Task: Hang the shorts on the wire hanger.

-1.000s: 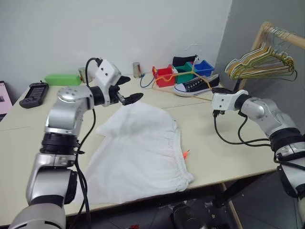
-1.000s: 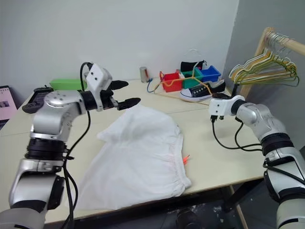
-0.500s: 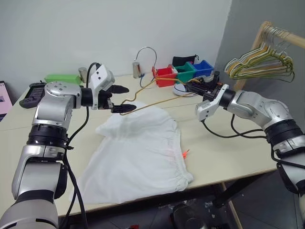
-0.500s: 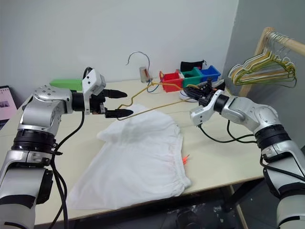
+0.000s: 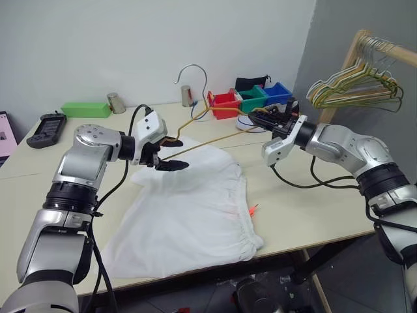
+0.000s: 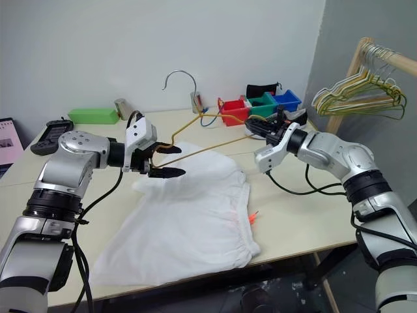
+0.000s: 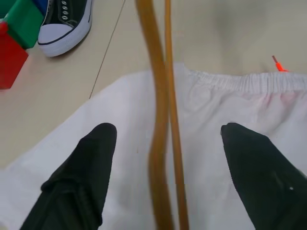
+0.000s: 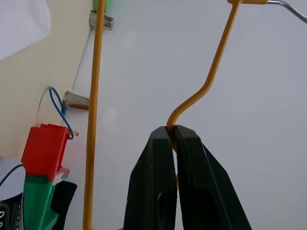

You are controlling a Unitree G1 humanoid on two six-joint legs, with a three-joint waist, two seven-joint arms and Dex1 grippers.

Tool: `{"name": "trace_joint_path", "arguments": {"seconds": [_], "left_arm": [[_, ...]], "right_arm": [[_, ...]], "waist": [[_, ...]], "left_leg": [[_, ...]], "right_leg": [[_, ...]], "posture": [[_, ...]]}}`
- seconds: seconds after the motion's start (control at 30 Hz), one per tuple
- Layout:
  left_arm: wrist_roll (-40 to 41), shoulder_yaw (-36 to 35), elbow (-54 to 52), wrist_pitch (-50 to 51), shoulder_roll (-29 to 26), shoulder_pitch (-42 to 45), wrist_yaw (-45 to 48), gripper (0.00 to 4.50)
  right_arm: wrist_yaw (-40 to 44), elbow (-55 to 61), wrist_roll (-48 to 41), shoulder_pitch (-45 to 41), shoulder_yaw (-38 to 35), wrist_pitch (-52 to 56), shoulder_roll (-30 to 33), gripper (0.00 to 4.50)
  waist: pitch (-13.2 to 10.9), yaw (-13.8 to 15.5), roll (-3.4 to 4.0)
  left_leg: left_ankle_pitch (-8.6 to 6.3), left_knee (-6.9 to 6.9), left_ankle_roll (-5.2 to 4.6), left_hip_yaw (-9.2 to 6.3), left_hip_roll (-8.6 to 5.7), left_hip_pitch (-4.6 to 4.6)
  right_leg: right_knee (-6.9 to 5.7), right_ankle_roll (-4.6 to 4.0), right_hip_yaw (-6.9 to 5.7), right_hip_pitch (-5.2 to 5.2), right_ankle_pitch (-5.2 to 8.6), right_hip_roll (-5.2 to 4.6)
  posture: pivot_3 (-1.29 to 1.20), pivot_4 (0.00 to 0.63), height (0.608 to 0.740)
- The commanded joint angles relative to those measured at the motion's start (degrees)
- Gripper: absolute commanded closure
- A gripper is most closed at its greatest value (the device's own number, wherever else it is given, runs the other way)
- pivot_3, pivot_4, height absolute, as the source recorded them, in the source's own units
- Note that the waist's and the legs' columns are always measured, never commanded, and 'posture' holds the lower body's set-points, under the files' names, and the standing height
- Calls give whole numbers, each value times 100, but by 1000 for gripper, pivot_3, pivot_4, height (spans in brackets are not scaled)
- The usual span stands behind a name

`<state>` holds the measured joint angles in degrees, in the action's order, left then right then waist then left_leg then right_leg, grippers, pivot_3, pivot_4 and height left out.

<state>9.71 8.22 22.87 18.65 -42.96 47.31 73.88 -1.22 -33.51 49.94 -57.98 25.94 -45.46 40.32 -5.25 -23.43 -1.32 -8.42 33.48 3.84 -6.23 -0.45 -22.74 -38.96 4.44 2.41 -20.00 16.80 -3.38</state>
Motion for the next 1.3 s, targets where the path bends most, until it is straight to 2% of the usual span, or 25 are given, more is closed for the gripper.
{"name": "trace_joint_path", "arguments": {"seconds": [0.03, 0.47, 0.5, 0.7, 0.87, 1.03, 1.2, 1.3], "left_arm": [[-10, -122, -95, -38, -13, 134, -70, 1724], [3, -120, -109, -74, 5, 125, -96, 4354], [-3, -124, -92, -83, 12, 136, -96, 4469], [-218, -29, -48, -291, 14, 148, -225, 4497], [-715, 58, 92, -906, 83, 120, -771, 4498], [-1257, 133, 201, -1572, 90, -3, -1400, 4498], [-1955, 318, 302, -2630, -22, -107, -2014, 4498], [-2395, 443, 279, -3114, -29, -97, -2450, 4498]], "right_arm": [[-13, 159, -98, -266, -180, 14, 12, 4500], [172, 142, -274, -251, -239, 67, -25, 4500], [188, 143, -292, -241, -242, 73, -26, 4500], [620, 45, -547, -177, -246, 218, -57, 4500], [2341, -66, -1682, 105, -299, 667, -100, 3304], [4115, 675, -2980, 511, -529, 1603, 15, 2143], [4867, 1250, -3551, 584, -825, 2782, -41, 961], [5193, 1388, -3978, 495, -1079, 3907, -267, 348]], "waist": [[0, -1, 0], [0, -8, 0], [0, -8, 0], [0, -27, 0], [2, -26, -3], [2, -19, -3], [2, -31, -2], [2, -22, -3]], "left_leg": [[0, 0, 0, 1, 0, -1], [0, 0, 0, 1, 0, 0], [0, 1, 0, 1, 0, -1], [0, 1, 0, 1, 0, 0], [0, 7, 0, -2, 1, 2], [0, 15, 0, -1, 0, -1], [0, 15, 0, -1, 3, 1], [-1, 15, 1, -2, 3, -1]], "right_leg": [[0, 0, 1, -1, 0, 0], [0, 0, 0, 0, 0, 0], [0, 0, 0, 0, 0, 0], [0, 0, 0, 0, 0, 0], [0, 1, -3, 9, -1, 0], [1, 3, -3, 12, -1, -1], [-1, 4, -3, 10, -2, 0], [-1, 4, -5, 9, -2, 0]], "posture": [[-298, 0, 740], [-303, 0, 740], [-309, 0, 740], [-313, 0, 740], [-318, 0, 740], [-312, 11, 740], [-313, 20, 740], [-305, 19, 740]]}}
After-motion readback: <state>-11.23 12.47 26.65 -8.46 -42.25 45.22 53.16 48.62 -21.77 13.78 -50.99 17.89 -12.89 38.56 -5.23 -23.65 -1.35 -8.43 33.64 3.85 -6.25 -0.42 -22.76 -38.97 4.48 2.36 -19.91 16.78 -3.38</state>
